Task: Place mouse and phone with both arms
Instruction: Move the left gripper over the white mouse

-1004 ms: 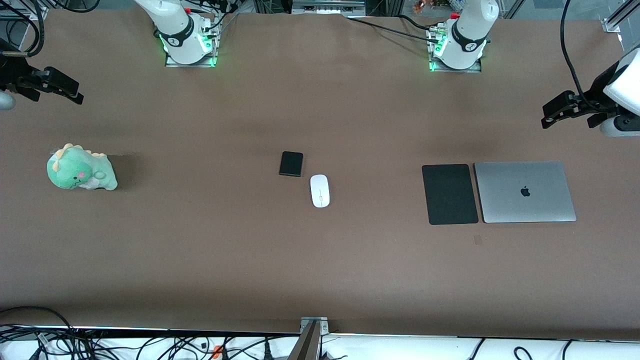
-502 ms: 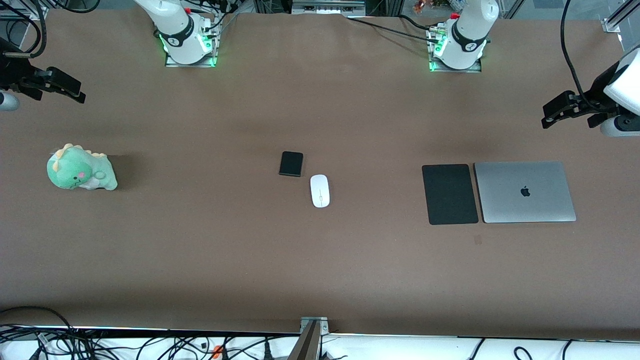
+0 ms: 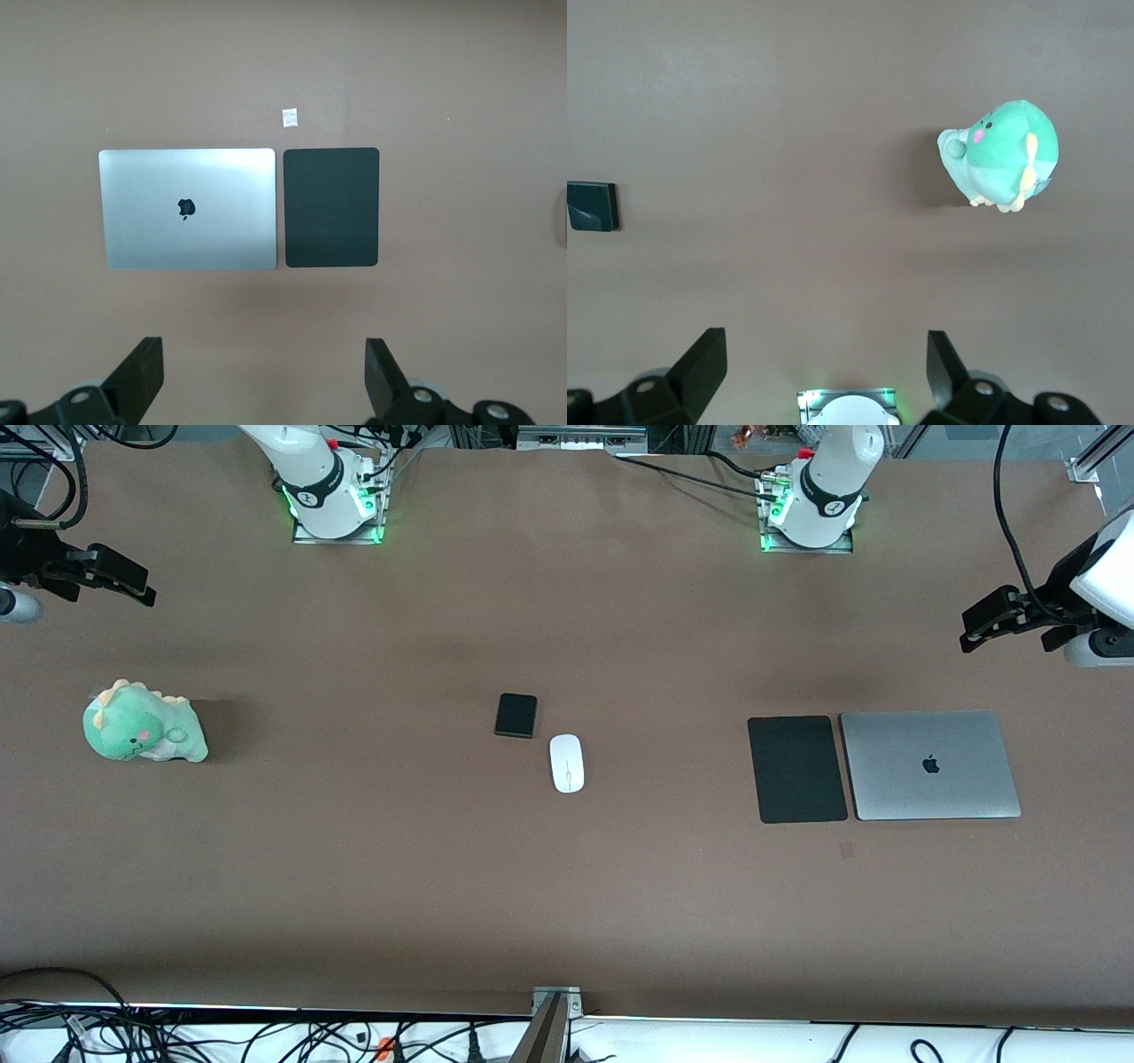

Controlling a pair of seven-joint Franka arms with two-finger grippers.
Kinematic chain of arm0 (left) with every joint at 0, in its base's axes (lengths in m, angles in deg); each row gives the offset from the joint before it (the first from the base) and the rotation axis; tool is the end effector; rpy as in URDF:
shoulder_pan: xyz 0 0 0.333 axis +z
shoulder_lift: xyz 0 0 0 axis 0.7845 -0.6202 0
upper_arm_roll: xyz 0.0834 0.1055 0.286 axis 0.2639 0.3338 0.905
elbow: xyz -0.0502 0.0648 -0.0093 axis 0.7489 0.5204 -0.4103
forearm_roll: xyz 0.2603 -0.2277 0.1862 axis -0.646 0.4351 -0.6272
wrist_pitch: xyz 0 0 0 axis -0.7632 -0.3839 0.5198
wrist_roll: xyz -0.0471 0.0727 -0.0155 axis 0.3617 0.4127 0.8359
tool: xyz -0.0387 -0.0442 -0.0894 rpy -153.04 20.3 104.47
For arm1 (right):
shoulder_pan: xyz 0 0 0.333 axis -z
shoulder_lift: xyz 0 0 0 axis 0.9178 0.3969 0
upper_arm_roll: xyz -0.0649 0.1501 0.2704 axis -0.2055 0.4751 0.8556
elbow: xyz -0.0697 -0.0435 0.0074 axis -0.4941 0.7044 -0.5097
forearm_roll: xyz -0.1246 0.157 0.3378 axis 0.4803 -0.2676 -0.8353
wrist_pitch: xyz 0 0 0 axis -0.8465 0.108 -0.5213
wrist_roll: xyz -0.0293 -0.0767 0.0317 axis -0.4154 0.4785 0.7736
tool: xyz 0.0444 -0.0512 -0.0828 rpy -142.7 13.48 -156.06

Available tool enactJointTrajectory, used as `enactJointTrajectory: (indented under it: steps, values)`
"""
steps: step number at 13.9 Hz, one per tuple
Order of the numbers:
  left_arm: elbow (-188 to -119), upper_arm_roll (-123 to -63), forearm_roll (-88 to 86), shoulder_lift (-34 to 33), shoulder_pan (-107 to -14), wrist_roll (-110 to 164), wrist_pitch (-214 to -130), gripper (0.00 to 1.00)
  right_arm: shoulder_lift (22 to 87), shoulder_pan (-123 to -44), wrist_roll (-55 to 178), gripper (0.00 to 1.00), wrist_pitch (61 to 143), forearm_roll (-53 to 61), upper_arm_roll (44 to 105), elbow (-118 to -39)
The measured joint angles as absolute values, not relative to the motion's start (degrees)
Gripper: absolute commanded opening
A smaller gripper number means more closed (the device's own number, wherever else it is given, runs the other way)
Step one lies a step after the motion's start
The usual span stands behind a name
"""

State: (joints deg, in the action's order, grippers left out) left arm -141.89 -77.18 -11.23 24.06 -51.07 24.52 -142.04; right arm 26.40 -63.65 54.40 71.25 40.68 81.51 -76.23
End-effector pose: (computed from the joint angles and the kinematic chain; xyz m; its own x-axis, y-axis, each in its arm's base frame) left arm 0.5557 -0.0162 0.6241 0.9987 0.0374 -0.0333 0.0367 -0.9991 -0.0217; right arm 0.5162 -0.0127 0.6116 0.9911 -0.0575 -0.1201 -0.0569 -0.9983 0.0085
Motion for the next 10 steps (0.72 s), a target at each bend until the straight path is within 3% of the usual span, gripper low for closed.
enactJointTrajectory:
  steps: [6,10]
  values:
    - [-141.95,-78.85,-9.86,23.15,-51.45,24.49,-141.35,1.00,28.33,-63.69,54.42,1.00,71.96,40.56,82.70,-76.24]
    - [-142.21,-82.15,-7.76,17.26,-52.11,24.55,-140.06,1.00,29.32,-63.74,54.05,1.00,72.92,40.52,83.60,-76.25]
